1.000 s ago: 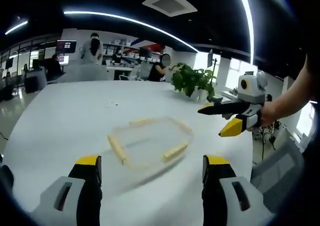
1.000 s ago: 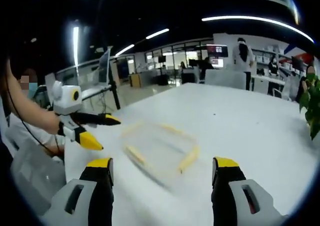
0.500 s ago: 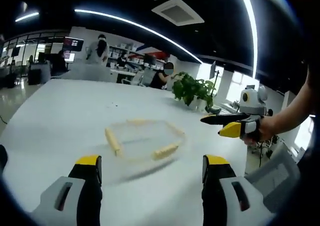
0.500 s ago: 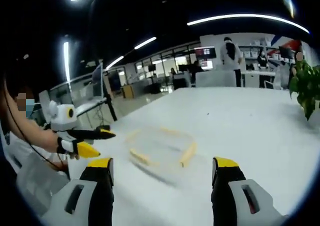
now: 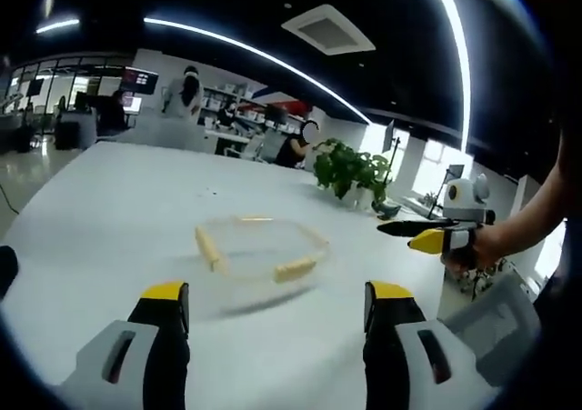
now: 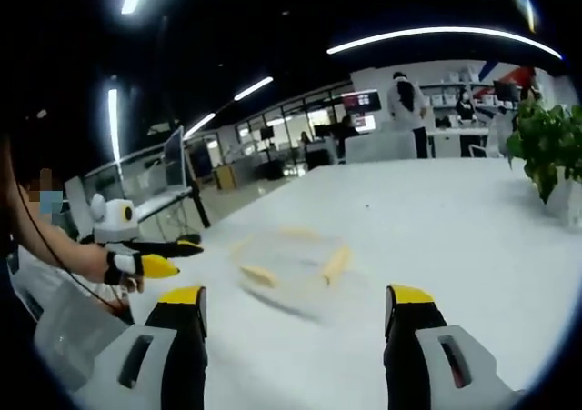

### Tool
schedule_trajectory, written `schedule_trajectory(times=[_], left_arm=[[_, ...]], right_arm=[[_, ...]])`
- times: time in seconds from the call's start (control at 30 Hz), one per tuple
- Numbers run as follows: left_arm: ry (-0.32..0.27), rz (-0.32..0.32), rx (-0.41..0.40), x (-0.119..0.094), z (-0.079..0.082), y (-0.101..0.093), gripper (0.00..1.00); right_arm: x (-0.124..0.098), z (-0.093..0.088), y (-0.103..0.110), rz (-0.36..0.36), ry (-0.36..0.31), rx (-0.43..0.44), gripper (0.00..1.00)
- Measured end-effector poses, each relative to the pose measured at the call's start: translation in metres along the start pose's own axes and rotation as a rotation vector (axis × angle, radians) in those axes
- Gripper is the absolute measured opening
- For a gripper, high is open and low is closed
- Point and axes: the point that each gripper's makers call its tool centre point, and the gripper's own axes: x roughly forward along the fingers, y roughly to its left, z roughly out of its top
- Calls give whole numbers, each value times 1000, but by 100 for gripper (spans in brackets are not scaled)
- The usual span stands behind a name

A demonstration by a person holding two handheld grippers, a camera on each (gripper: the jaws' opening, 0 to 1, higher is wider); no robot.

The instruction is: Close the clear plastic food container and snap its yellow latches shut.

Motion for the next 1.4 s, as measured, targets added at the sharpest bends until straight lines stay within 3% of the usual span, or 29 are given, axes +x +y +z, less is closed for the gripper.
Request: schedule_trajectory(times=[0.5,0.77,0.93,1.1,1.4], left_arm=[[-45,44,-46,-29,3,5,75],[-48,32,-52,-41,4,-6,75],[-50,33,-55,-47,1,-9,75],[-63,41,-57,-50,8,-9,74],[-103,70,-61,-71,20,-13,73]], right_arm=[[-11,-9,22,24,-1,30,83],[-23,-2,35,40,-22,39,85],[-29,-10,35,25,-12,38,83],[-34,-14,39,24,-13,40,83],[-46,2,47,30,-46,29,81]])
